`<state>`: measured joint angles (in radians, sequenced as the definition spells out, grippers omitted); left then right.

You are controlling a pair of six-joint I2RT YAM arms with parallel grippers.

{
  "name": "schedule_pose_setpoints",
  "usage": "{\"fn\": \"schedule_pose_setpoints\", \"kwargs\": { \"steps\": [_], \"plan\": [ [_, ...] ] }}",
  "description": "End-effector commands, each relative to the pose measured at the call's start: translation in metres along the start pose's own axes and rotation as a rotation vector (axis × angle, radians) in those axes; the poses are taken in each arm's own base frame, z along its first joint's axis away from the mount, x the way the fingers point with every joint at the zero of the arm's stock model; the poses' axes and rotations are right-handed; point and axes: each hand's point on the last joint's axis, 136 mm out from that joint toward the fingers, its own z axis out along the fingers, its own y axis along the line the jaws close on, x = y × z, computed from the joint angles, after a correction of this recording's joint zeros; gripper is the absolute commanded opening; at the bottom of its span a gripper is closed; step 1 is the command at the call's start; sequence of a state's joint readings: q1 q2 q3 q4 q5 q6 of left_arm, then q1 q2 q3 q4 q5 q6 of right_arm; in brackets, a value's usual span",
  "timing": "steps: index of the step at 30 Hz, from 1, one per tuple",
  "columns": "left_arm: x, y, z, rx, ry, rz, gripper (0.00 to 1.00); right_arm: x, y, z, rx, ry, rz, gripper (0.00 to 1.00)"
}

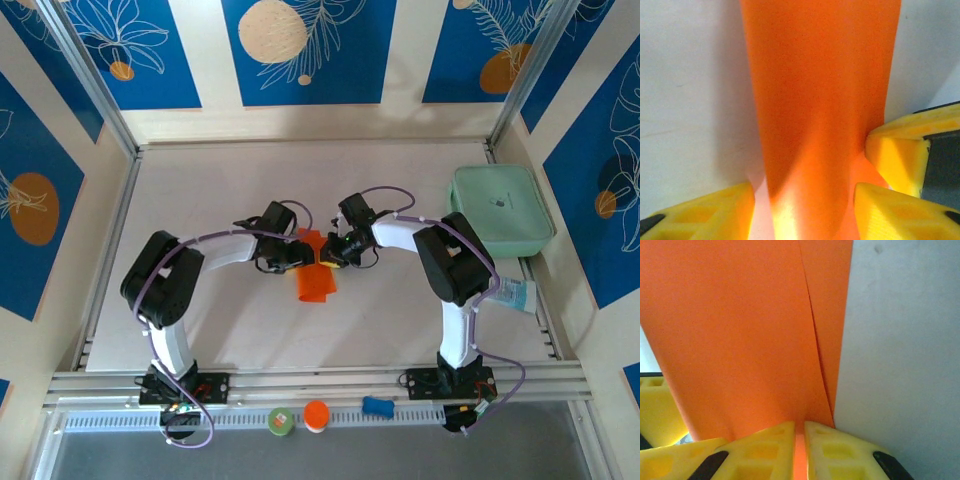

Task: Fold a paper plane with a square sheet of paper (pick it up from the middle)
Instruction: Hold the square sheet of paper at the center of the table.

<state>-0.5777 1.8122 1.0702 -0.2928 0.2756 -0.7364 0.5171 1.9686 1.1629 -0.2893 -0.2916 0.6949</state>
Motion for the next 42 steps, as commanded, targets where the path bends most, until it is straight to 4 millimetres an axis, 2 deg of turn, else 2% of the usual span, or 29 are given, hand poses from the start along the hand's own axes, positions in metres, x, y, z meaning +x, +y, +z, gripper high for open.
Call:
{"fn": "schedule_pose_setpoints", "kwargs": {
  "steps": [1,6,11,15,19,23,28,33,38,42],
  "plan": [
    [0.008,0.015,-0.012,-0.057,-0.006,-0.119,0.61,0.008,-0.014,0.007,0.05,0.035,0.067,0.14],
    [0.013,0.008,-0.015,-0.011,-0.005,-0.18,0.65,0.009,-0.007,0.005,0.015,0.04,0.095,0.14],
    [0.018,0.008,-0.01,-0.021,0.013,-0.187,0.65,0.008,0.002,-0.002,-0.035,0.037,0.12,0.14],
    [0.022,0.007,-0.003,-0.038,0.037,-0.165,0.61,0.009,0.021,-0.013,-0.132,0.049,0.137,0.14],
    [0.025,0.016,0.002,-0.091,0.056,-0.138,0.54,0.005,0.032,-0.036,-0.189,0.006,0.141,0.16],
    [0.03,0.027,0.005,-0.136,0.08,-0.094,0.46,-0.002,0.024,-0.062,-0.18,-0.083,0.143,0.21],
    [0.037,0.036,0.009,-0.172,0.121,-0.026,0.42,-0.001,-0.004,-0.076,-0.092,-0.148,0.159,0.23],
    [0.045,0.042,0.015,-0.179,0.171,0.04,0.42,0.003,-0.017,-0.076,-0.057,-0.153,0.165,0.23],
    [0.051,0.05,0.016,-0.212,0.204,0.101,0.44,0.004,-0.018,-0.073,-0.052,-0.152,0.157,0.23],
    [0.052,0.05,0.017,-0.204,0.218,0.129,0.45,0.004,-0.018,-0.071,-0.051,-0.148,0.151,0.24]
  ]
}}
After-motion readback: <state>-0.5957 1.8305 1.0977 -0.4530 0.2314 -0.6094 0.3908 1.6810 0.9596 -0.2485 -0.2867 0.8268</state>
